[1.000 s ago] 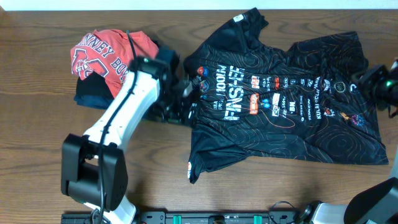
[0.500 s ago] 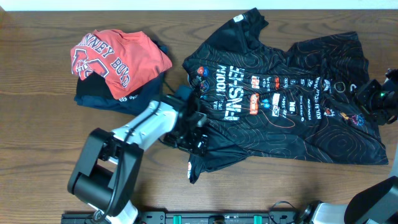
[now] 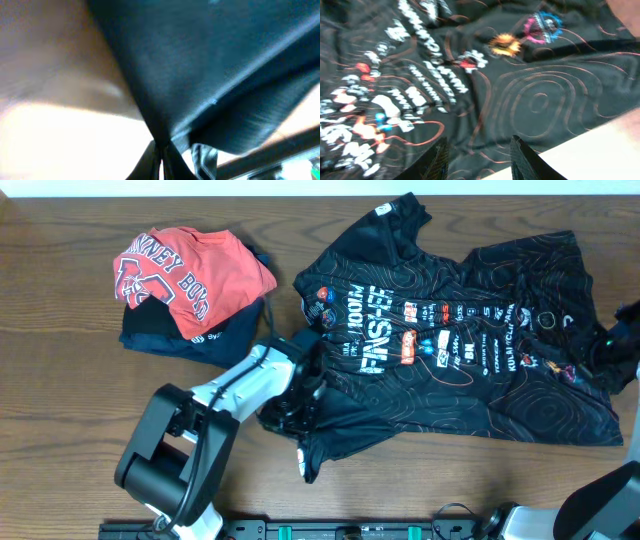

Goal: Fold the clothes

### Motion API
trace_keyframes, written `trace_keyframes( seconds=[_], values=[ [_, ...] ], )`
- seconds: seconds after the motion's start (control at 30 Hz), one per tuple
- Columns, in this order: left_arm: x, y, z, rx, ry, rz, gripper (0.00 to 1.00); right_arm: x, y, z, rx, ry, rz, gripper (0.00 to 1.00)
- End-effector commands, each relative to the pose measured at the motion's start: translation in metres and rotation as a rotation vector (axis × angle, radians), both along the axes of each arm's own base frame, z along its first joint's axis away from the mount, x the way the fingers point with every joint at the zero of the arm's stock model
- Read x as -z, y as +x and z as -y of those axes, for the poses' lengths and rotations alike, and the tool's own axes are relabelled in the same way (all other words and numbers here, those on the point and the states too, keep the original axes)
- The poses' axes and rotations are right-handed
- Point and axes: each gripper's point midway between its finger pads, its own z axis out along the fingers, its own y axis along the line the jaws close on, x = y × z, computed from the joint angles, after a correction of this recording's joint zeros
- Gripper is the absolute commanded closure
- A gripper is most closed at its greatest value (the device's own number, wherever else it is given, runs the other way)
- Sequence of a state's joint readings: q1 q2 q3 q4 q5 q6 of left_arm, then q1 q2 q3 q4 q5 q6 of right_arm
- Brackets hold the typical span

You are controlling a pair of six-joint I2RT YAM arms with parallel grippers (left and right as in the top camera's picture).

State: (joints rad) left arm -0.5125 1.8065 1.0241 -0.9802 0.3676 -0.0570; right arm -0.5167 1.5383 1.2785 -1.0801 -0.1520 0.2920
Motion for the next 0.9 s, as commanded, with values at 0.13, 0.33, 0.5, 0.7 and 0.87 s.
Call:
trace_keyframes(
  seconds=[0.13,0.33,0.5,0.7,0.87],
  values=[
    [-0.001,-0.009,-0.025,-0.023,0.1,-0.057,0.94,0.035,-0.041,0.015,0.104,-0.061,-0.176,0.52],
    [0.002,-0.002,-0.027,-0.04,0.124,-0.025,0.94,0.058,-0.082,0.024,0.227,-0.003,-0.271,0.51],
    [0.003,0.001,-0.026,-0.04,0.117,-0.012,0.94,0.075,-0.129,0.053,0.437,-0.039,-0.361,0.53],
    [0.003,0.003,-0.025,-0.041,0.114,-0.006,0.94,0.095,-0.145,0.064,0.551,0.008,-0.316,0.55],
    [0.003,0.002,-0.025,-0.042,0.111,-0.008,0.94,0.119,-0.16,0.058,0.608,0.002,-0.338,0.56]
  ],
)
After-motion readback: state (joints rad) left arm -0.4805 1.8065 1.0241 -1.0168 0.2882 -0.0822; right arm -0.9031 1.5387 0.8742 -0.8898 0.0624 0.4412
